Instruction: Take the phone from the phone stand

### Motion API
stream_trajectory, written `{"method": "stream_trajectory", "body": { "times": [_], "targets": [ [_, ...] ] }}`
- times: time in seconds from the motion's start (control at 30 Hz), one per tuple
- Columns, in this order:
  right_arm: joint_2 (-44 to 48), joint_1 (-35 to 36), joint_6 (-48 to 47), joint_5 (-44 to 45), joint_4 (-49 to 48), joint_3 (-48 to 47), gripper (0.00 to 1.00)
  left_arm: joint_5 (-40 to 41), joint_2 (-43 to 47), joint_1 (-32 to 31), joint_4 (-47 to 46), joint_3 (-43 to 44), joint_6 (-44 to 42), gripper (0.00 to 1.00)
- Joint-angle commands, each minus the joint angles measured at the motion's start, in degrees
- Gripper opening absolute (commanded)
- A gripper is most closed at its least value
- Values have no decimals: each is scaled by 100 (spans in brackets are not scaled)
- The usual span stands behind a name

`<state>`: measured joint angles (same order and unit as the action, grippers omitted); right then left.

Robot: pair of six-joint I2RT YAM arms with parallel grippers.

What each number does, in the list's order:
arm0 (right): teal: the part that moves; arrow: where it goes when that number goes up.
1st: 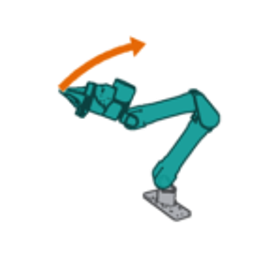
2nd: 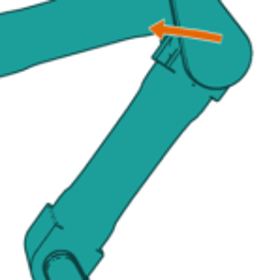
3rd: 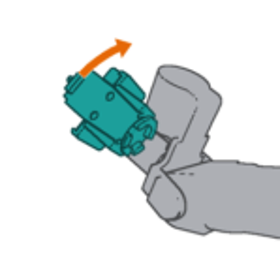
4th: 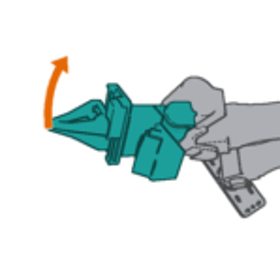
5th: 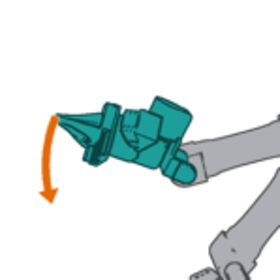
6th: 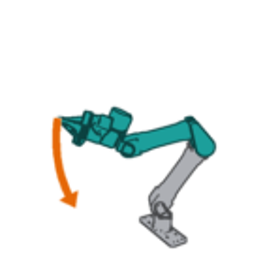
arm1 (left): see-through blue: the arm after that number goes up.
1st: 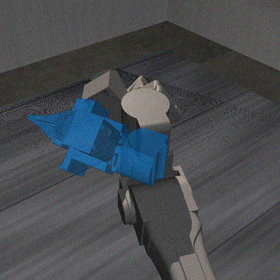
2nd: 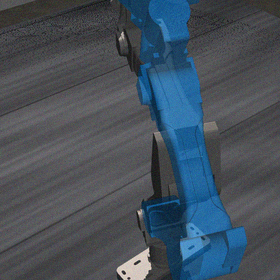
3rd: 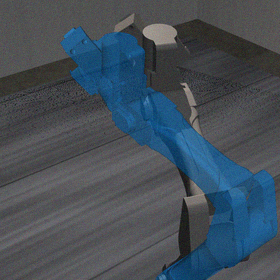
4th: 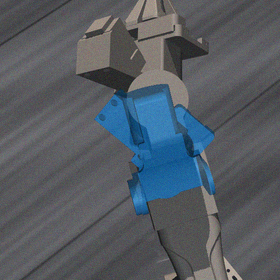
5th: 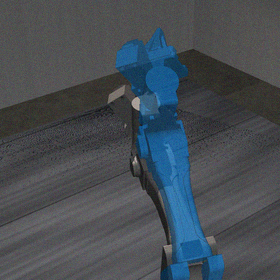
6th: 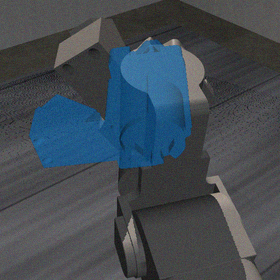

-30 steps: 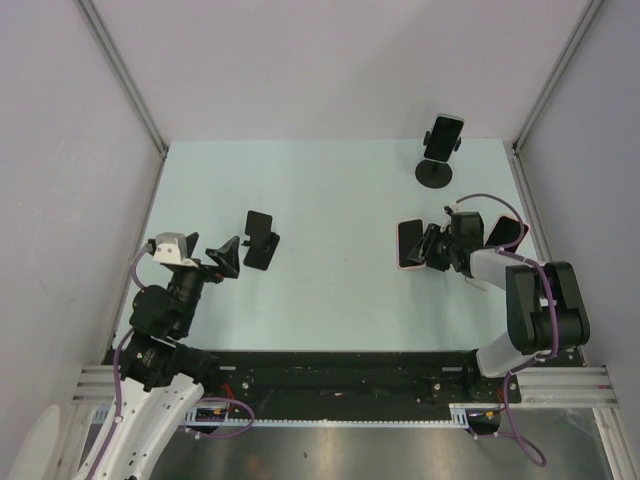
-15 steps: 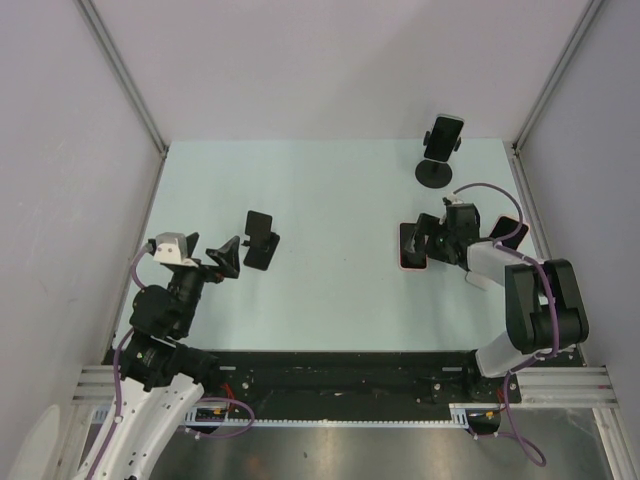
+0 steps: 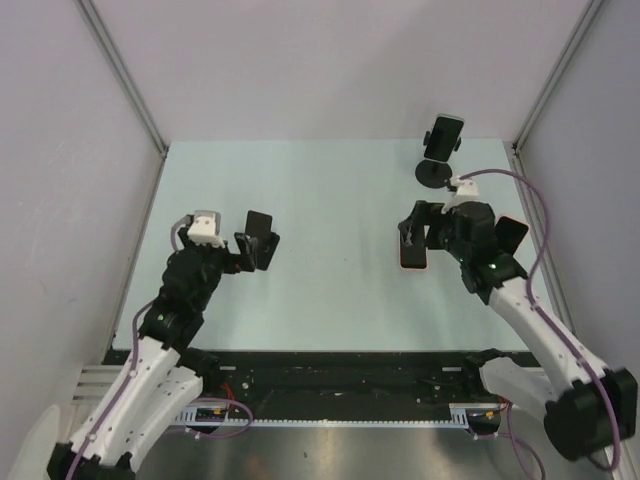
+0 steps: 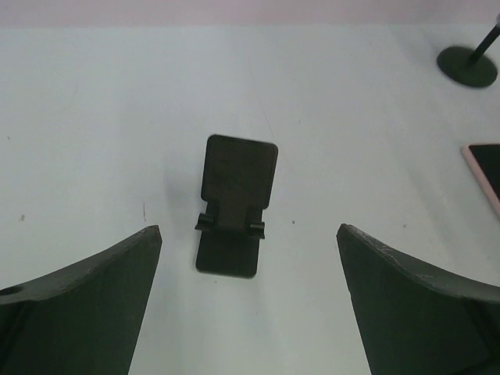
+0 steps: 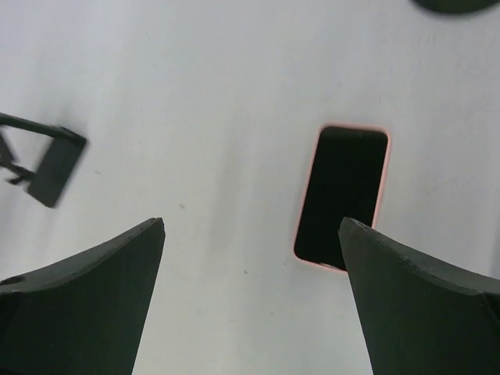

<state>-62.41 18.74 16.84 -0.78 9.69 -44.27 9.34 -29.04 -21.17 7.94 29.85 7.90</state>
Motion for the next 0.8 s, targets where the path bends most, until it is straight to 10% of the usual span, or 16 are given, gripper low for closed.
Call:
{"method": "stream_trajectory", "body": {
  "times": [0.0,0.4,0.77],
  "targets": [
    [1212,24,-128,-37,339,-301,100,-170,-988,-1,145,557,-227,100],
    [3445,-64,-665,754,1421,-302,100,-697,-3801,245,611,2183,-693,100],
    [3684,-125,-594,614,1342,-108,100,-811,-5348,526,946,3105,-1097,100]
  ]
}}
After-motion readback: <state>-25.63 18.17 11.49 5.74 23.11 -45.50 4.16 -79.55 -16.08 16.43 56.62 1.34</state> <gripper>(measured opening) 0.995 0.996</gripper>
